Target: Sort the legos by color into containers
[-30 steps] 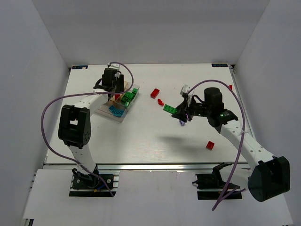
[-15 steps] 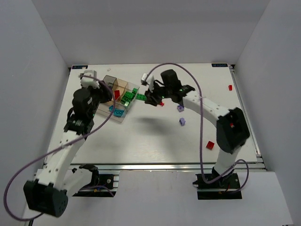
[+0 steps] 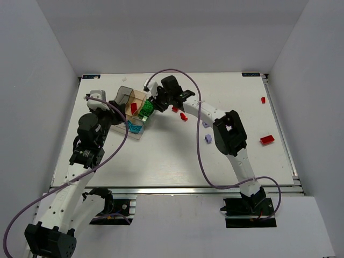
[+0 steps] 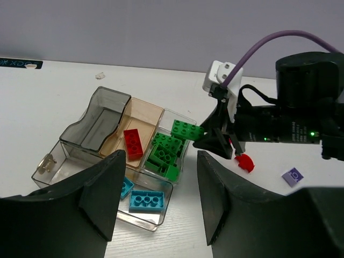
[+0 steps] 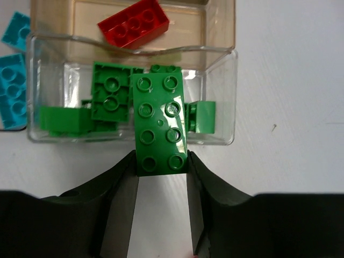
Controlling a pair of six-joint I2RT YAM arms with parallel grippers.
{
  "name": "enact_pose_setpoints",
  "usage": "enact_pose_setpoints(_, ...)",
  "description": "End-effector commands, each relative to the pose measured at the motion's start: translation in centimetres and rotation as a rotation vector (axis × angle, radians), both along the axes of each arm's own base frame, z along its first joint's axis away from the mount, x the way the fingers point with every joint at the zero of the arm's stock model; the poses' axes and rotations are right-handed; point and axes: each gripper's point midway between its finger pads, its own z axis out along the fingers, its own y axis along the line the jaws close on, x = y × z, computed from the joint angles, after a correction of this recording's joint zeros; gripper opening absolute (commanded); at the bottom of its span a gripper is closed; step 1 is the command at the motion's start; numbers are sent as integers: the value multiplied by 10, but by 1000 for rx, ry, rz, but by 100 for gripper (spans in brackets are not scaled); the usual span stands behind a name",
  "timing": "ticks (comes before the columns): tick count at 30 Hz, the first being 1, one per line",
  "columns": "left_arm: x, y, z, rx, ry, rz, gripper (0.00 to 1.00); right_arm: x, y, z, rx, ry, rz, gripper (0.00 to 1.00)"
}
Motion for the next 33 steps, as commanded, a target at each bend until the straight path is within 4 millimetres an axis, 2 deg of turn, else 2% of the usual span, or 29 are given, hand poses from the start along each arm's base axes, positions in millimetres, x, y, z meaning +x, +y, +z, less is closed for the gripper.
enact_pose_setpoints(1, -8, -1, 11, -6, -44, -10, 65, 22, 13, 40, 52, -91, -42, 0)
enact_pose_setpoints(7, -9, -1, 13, -7, -50, -13, 66, 27, 17, 23, 31, -102, -54, 11)
enact_pose_setpoints(14, -9, -1, 11, -8, -46, -17, 66, 32, 17, 11, 19, -102, -60, 34)
enact_pose_setpoints(19, -8, -1, 11, -6, -44, -12, 66, 34, 22, 6, 20, -106, -58, 46)
enact_pose_setpoints(23, -8, 1, 10, -3, -45, -4, 66, 35, 23, 7, 24, -105, -60, 68)
enact_pose_setpoints(26, -8, 0, 9, -1, -42, -6, 66, 33, 25, 12, 35, -101, -57, 73)
enact_pose_setpoints(29, -7, 0, 8, 1, -38, -9, 66, 32, 26, 20, 52, -97, -54, 73)
enact_pose_setpoints(33, -7, -1, 7, 1, -35, -12, 66, 29, 27, 40, 92, -85, -56, 72)
